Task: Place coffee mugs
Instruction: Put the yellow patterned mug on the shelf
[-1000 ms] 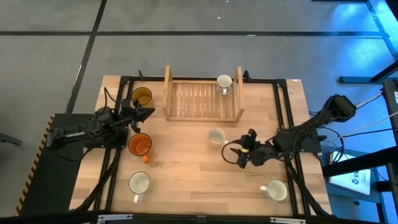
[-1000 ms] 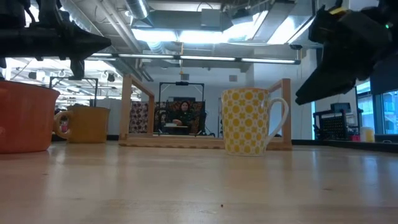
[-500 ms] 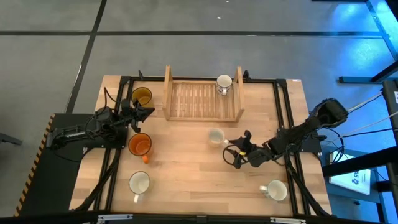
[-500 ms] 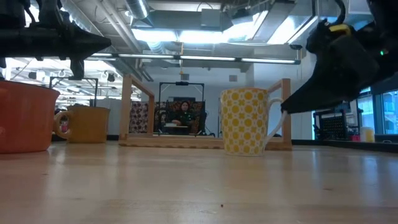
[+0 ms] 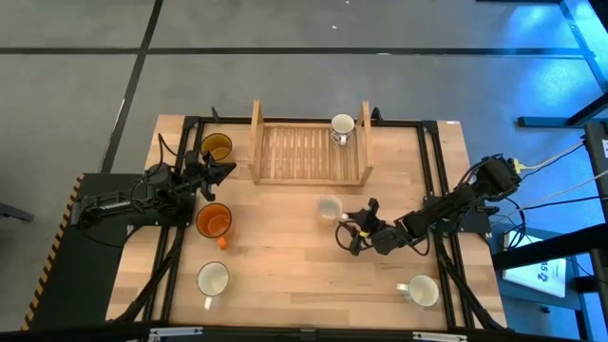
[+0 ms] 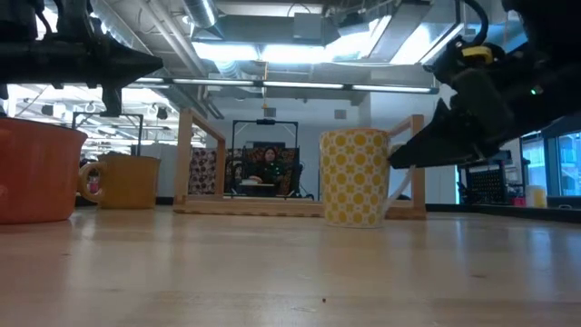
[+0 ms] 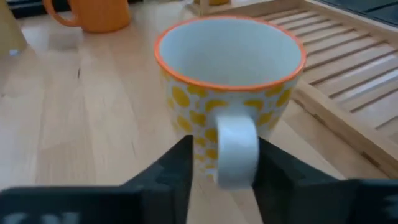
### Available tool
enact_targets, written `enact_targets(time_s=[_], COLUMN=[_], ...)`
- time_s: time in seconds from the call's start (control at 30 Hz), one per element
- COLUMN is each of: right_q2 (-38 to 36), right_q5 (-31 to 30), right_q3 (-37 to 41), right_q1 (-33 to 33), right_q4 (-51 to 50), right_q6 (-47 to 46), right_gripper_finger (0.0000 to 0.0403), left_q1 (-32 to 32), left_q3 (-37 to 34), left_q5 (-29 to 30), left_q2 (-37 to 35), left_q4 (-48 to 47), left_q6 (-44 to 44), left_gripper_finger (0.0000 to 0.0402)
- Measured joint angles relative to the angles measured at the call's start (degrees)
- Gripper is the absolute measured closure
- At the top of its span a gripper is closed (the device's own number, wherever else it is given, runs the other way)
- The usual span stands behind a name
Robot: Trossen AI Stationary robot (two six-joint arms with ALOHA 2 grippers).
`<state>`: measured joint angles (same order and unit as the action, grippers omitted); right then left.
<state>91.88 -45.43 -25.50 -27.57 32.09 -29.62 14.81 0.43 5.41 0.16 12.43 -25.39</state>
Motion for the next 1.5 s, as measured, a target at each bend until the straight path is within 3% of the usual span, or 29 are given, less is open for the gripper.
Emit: enact_targets(time_s=[0.17,0.47,0.63,0.87,1.2,1.5], right_q2=[-0.04,0.01,0.02,0.41,11.82,22.18], right_q5=[0.07,0.97,-2.7,-9.27,-13.37,-15.85], right_q3=[-0.02,-4.22,-12.5,-21.88,-40.13,-55.35], right_q1=[0.0,0.68,2.43,7.94,18.38,25.02], right_q4=[-1.07,-5.58,-15.9,-22.43,-31.57,-44.34], right_q6=[-0.22,0.03,-2.05,-4.64,-5.06,-17.15], right_gripper_finger=[0.0364,0.0364,0.0364,0.0364,0.0364,0.0364], left_q1=[0.0,0.0,0.0,0.01,0.01,0.02], left_q3=[0.0,0.01,0.0,0.0,0.02,0.02], left_q5=[0.0,-0.52,-1.31,-8.84,-10.86,-10.56], left_q2=[0.0,-0.02,-0.01,0.0,0.0,-0.02], left_q4=[0.0,0.0,0.02,0.09,1.08,1.84], left_q6=[0.0,-0.02,-0.08,-1.04,-3.1,-2.71], left_gripper_finger=[0.0398,0.0398,0.0398,0.0398,0.0398,0.0398])
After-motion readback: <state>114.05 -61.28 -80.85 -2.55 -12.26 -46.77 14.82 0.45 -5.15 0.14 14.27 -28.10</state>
